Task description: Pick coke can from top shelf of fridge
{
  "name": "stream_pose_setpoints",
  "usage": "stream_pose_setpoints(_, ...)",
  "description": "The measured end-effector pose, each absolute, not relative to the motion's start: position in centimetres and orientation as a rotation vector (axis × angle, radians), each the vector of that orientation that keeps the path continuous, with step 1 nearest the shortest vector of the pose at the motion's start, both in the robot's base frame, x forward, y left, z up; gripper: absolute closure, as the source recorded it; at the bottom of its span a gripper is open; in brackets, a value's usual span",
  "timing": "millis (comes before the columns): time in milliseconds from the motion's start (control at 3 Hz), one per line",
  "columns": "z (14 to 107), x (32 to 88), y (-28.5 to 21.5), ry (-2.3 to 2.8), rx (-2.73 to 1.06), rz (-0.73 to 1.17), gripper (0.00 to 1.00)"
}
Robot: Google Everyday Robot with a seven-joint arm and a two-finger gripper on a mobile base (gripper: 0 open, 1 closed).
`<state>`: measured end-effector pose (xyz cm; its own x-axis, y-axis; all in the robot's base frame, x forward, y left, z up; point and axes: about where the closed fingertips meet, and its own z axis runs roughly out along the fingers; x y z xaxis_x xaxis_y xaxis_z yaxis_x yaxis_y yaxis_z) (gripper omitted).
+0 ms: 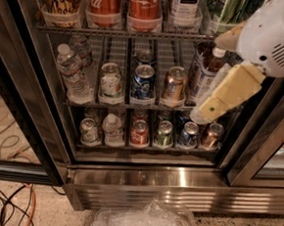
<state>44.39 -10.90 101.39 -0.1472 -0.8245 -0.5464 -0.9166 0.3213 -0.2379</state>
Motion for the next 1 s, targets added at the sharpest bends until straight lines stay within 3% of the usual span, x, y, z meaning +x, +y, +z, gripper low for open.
stream_pose_setpoints(1000,102.4,44.8,-8.6,1.926,-1.489,0.255,0.00)
